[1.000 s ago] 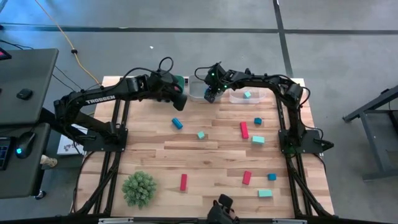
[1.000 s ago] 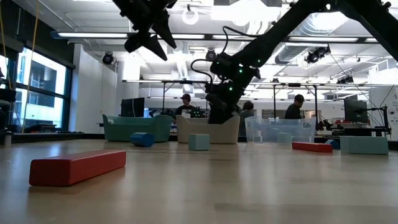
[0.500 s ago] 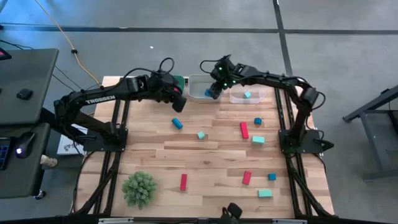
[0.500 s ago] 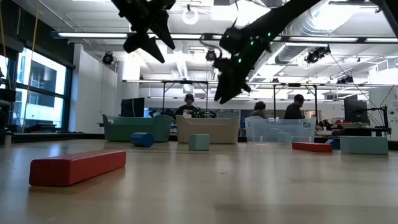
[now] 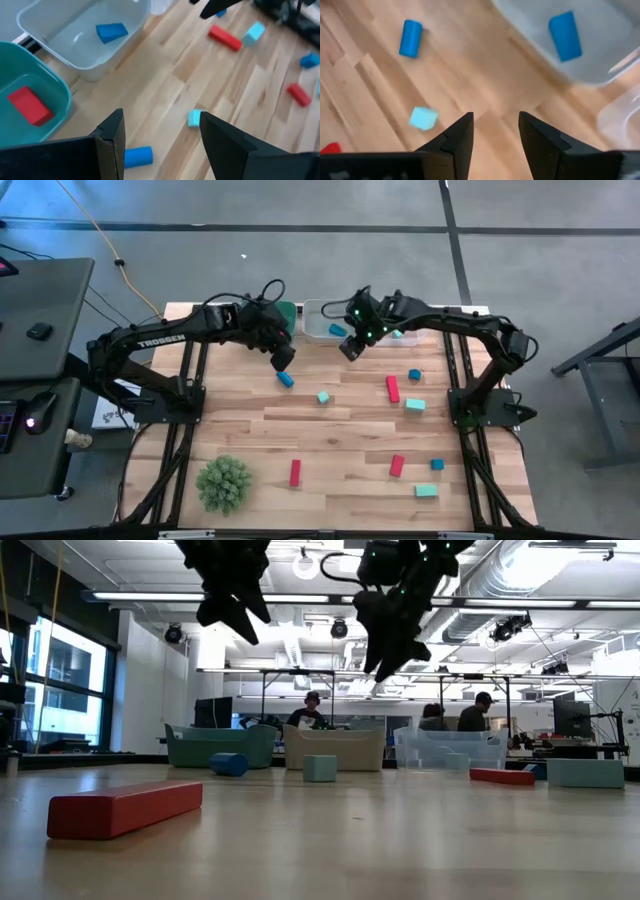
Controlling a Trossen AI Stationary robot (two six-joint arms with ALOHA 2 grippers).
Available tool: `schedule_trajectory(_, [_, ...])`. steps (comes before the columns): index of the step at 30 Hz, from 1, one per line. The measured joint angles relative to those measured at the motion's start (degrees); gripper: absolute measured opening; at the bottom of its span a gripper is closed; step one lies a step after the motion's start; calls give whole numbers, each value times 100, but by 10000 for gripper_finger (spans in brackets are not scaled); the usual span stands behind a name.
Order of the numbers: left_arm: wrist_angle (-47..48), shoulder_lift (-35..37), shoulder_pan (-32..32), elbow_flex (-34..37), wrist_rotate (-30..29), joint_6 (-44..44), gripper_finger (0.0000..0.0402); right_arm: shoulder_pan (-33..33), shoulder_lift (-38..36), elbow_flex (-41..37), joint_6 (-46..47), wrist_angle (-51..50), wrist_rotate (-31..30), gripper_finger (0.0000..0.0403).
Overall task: Sort & place blocks by color
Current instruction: Put the light blue block into the transparent bin
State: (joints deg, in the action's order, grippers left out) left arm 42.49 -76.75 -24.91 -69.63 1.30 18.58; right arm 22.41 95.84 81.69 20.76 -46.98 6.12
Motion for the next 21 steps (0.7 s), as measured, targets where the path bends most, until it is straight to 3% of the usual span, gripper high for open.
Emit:
schedule_trajectory(10, [131, -24, 463, 0, -6, -144, 177, -900, -3, 0, 1119, -649, -959, 145])
schedule_trajectory(21, [-61, -831, 1006, 0, -45, -230, 177, -1197, -3, 0, 1676, -1034, -1503, 145])
